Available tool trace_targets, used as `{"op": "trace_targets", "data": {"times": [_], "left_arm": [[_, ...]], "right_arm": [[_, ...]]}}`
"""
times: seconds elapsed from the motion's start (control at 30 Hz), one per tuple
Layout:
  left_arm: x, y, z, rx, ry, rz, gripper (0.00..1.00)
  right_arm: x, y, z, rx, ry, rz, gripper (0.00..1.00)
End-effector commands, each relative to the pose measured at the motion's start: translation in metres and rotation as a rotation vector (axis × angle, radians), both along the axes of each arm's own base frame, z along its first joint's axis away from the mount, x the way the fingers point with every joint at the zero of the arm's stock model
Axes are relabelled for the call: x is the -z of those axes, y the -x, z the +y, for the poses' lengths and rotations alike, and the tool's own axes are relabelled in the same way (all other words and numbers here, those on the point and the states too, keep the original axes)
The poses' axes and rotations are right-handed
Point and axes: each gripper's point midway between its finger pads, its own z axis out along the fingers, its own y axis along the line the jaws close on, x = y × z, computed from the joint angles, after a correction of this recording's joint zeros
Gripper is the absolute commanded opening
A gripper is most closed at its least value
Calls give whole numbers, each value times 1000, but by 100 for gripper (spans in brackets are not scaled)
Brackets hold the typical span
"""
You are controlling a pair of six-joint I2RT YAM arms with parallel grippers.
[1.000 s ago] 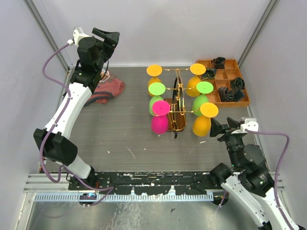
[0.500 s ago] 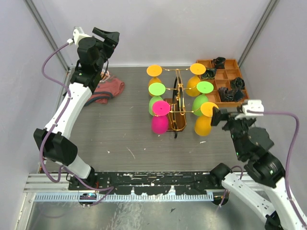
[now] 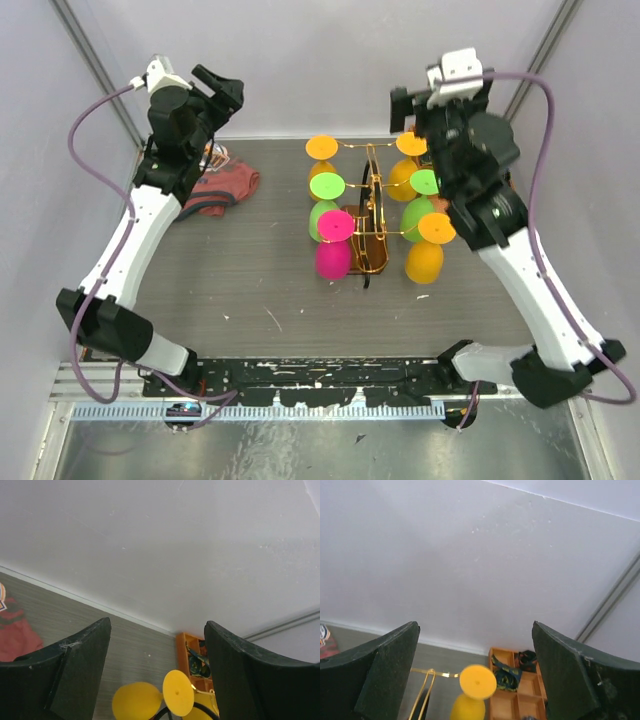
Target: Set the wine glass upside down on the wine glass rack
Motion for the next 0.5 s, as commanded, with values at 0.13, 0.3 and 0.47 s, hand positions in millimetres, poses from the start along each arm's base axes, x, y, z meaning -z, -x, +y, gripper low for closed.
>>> {"op": "trace_targets", "data": {"times": [0.13,0.3,0.47], "left_arm": [[-9,44,31,-56,-172,-24,83],[-3,58,47,-108,-216,0,83],[-4,64,60,-166,-233,4,83]], "right_arm": [[-28,-92,-2,-127,-249,25,100],[-17,-111,9,-158,-213,34,100],[-13,-113,12,-172,-221,-7,100]]}}
